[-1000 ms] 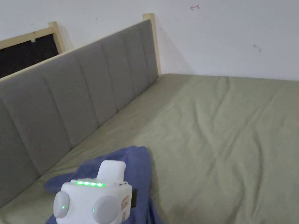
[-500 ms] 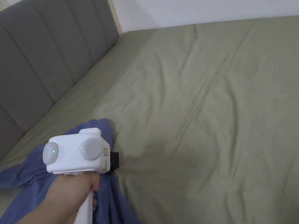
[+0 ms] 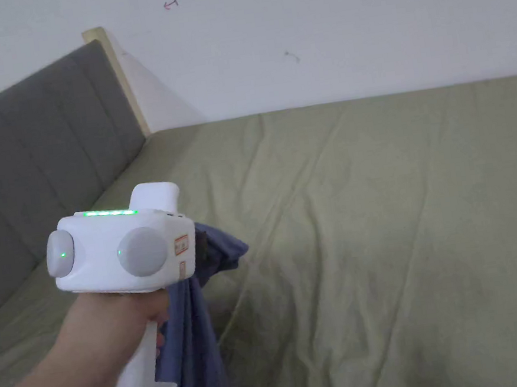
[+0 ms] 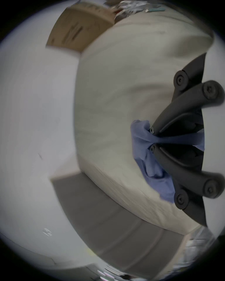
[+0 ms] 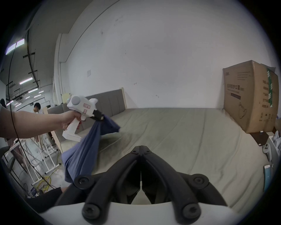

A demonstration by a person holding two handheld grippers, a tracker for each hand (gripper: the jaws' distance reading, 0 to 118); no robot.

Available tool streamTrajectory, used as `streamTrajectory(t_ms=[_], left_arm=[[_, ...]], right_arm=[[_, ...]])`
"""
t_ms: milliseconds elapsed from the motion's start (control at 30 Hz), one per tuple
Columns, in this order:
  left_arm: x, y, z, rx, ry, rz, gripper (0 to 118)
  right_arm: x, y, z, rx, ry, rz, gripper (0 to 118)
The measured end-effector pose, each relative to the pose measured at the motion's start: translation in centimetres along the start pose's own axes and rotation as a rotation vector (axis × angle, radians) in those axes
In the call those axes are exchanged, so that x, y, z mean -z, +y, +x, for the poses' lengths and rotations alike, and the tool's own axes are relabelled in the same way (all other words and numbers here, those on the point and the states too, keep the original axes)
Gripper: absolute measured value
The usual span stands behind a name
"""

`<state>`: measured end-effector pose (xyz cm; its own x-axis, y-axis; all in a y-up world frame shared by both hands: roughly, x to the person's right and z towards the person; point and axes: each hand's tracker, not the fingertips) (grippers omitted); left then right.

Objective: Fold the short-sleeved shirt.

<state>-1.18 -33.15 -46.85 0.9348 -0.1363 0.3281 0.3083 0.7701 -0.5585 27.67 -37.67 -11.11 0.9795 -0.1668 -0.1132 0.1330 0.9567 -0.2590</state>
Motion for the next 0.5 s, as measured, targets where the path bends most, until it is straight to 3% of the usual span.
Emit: streamTrajectory(t_ms=[233, 300, 400, 500], left_arm=[[-4.8, 4.6, 24.4, 0.232, -0.446, 0.089, 5], [-4.7, 3.7, 31.6, 0.297, -0.53, 0.086, 5], [-3.5, 0.5, 41.7, 0.351, -0.677, -0.057, 5], [-2.7, -4.0, 48.3, 0.391, -0.709, -0.124, 5]], right_arm=[[-8.8, 1.3, 4.3, 0.04, -0.162, 0.081, 0], [-11.6, 1.1, 5.4, 0.057, -0.219, 0.082, 0], [-15.6, 0.4, 7.0, 0.053, -0.307, 0.062, 0], [-18.6, -0.1, 8.7, 0.031, -0.39, 0.04, 0]])
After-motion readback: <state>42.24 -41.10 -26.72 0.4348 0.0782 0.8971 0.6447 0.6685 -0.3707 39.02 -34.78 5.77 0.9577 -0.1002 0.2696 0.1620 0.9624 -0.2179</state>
